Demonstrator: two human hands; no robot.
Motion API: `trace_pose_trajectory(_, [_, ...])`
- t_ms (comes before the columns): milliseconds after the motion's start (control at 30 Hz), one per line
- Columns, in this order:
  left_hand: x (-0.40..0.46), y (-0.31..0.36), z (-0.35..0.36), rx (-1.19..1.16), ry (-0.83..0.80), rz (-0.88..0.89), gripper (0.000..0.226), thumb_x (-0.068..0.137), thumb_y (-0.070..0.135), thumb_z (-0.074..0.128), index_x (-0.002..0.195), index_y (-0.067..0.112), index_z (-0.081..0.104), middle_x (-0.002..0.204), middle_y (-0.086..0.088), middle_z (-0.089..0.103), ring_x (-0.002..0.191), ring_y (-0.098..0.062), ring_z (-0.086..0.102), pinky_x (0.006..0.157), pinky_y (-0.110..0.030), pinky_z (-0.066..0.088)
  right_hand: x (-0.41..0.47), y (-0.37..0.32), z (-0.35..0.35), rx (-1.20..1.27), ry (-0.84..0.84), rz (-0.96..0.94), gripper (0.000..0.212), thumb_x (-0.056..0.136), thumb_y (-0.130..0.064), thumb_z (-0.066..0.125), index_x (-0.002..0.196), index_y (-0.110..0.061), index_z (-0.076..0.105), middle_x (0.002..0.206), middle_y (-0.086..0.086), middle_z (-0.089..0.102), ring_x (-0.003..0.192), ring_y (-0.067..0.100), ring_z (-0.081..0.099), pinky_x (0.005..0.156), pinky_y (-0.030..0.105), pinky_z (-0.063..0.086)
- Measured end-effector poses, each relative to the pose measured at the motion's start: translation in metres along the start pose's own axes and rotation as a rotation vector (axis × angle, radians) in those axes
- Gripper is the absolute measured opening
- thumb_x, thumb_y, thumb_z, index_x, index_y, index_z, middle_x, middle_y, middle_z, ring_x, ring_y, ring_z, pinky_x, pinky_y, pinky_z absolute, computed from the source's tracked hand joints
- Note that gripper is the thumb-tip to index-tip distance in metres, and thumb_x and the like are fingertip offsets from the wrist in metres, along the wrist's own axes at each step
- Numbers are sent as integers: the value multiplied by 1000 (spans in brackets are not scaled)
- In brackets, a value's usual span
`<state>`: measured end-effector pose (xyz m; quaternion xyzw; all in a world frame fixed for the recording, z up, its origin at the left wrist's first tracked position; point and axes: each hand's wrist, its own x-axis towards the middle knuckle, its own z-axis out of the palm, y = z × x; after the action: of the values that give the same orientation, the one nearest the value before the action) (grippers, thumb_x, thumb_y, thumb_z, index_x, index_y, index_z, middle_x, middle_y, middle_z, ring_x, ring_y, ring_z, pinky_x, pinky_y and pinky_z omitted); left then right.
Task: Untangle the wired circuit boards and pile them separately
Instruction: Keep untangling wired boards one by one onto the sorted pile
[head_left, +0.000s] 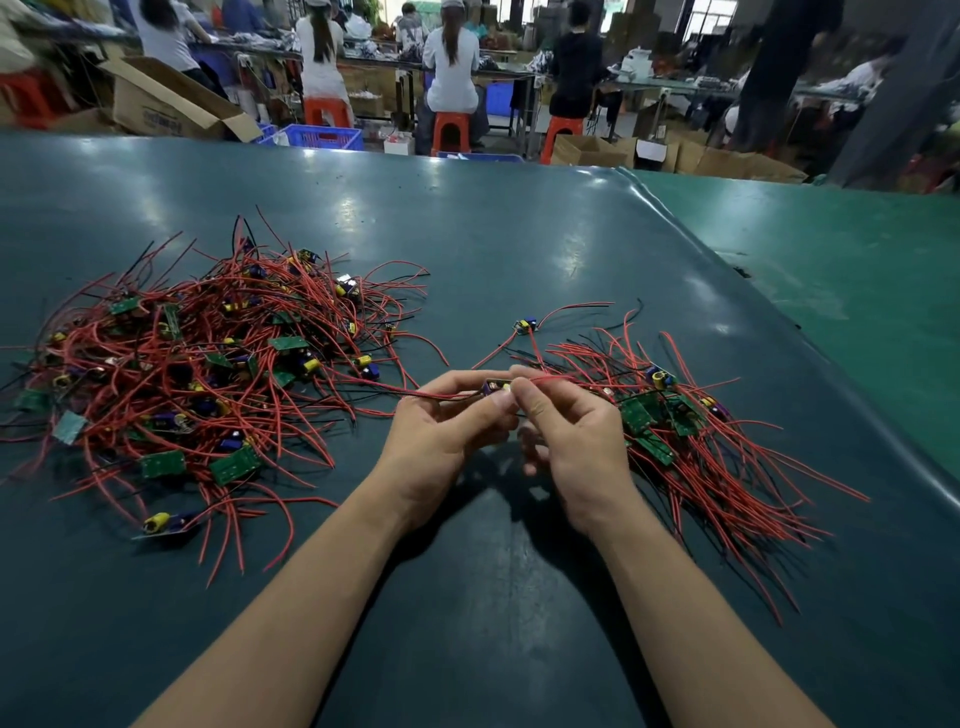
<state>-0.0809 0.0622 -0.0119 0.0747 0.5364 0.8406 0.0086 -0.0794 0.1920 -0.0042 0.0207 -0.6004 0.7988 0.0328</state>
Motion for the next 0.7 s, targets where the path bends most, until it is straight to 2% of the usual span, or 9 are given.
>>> trace_pose_trajectory(100, [-1, -3, 0, 91, -22, 51, 27, 72, 14, 78, 98, 12, 76, 101, -15, 74, 92, -23, 68, 87, -33, 55, 0, 1, -1, -65, 41, -39, 12, 87, -24, 69, 82, -14, 74, 53, -1, 56, 39, 9, 45, 34, 20, 37])
trace_pose_trajectory(200, [0, -3, 1, 102, -15, 50, 27, 75, 20, 77, 99, 10, 75, 106, -13, 74, 96, -23, 68, 89, -34, 55, 0, 1, -1, -52, 39, -34, 23, 95, -18, 61, 77, -18, 76, 52, 2, 53, 40, 10, 45, 34, 20, 36])
trace_pose_trajectory(267, [0, -3, 1, 124, 17, 70, 23, 78, 11, 73, 101, 7, 73, 107, -11, 74, 99, -21, 69, 89, -32, 56, 0, 0, 1, -4, 30, -6, 22, 96, -19, 60, 81, -17, 77, 55, 2, 56, 42, 10, 47, 34, 20, 36])
trace_pose_trajectory(400, [1, -2, 2, 211, 128, 116, 28, 77, -6, 74, 102, 5, 67, 94, -7, 74, 86, -14, 70, 79, -21, 53, 1, 0, 1, 5, 67, 78, 22, 92, -28, 66, 77, -11, 72, 63, 1, 67, 41, 10, 52, 34, 19, 38])
trace_pose_trajectory(500, [0, -2, 3, 301, 145, 178, 25, 74, -8, 77, 96, -1, 68, 86, -4, 74, 80, -11, 69, 75, -19, 53, 0, 1, 1, -89, 84, 43, 25, 91, -28, 67, 73, -12, 69, 52, -4, 59, 40, 10, 51, 35, 20, 39])
trace_pose_trajectory(600, [0, -1, 4, 278, 132, 198, 24, 73, -15, 74, 89, 2, 68, 81, 2, 74, 76, -5, 68, 73, -16, 52, -2, 1, 1, -143, 58, 6, 20, 95, -24, 62, 81, -13, 67, 48, -5, 54, 40, 9, 50, 35, 20, 38])
trace_pose_trajectory(700, [0, -1, -1, 250, 98, 206, 26, 73, -18, 72, 88, 4, 68, 82, 1, 76, 78, -7, 71, 73, -16, 52, -4, 1, 3, -187, -16, 16, 23, 103, -22, 48, 99, -11, 67, 53, 0, 57, 42, 11, 52, 36, 21, 39])
